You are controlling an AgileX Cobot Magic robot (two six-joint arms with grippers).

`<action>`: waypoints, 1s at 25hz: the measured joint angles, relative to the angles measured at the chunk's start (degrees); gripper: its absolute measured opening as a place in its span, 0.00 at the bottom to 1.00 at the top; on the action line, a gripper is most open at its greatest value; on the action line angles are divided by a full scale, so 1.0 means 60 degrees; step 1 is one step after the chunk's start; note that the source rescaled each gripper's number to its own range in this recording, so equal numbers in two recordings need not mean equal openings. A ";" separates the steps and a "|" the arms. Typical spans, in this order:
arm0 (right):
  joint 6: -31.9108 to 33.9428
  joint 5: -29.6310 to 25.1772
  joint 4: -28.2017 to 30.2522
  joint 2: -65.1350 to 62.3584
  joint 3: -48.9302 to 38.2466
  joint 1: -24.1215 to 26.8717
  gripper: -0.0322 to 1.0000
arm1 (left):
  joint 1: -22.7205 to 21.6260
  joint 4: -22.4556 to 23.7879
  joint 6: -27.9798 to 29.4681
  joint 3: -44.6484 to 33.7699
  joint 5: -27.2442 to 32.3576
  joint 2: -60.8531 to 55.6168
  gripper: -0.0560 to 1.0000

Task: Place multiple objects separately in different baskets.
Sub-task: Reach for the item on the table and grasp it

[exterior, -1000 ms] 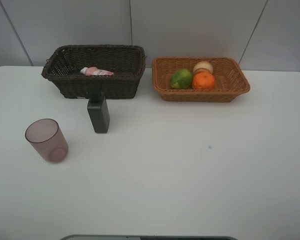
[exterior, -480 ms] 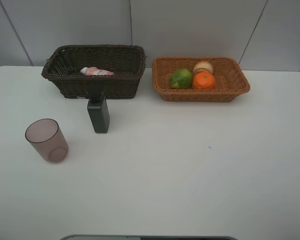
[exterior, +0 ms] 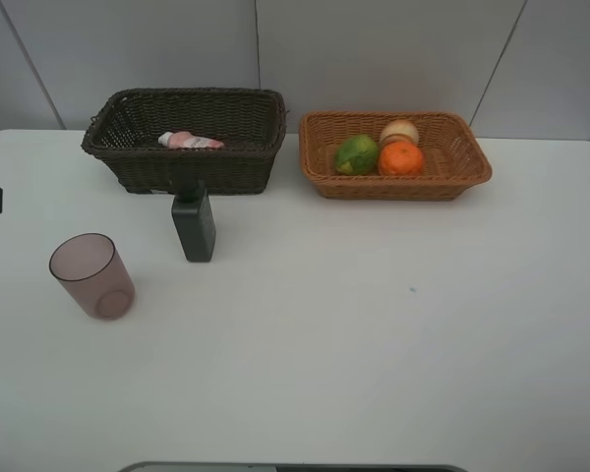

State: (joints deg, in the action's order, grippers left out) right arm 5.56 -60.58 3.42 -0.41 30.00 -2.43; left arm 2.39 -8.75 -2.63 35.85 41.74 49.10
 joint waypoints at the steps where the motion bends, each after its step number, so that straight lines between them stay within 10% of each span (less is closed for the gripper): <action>1: 0.0000 0.0000 0.0000 0.0000 0.0000 0.0000 0.83 | 0.0000 0.0008 -0.0118 0.0105 -0.0019 0.0449 1.00; 12: 0.0000 0.0000 0.0000 0.0000 0.0000 0.0000 0.83 | 0.0681 0.0421 -0.0910 0.1366 0.0042 0.5090 1.00; 25: 0.0000 0.0000 0.0000 0.0000 0.0000 0.0000 0.83 | 0.1173 0.1633 -0.0735 0.1403 -0.1175 0.5875 1.00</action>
State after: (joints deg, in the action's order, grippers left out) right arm 5.56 -60.58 3.42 -0.41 30.00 -2.43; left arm 9.42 1.05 -7.04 44.27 34.69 84.35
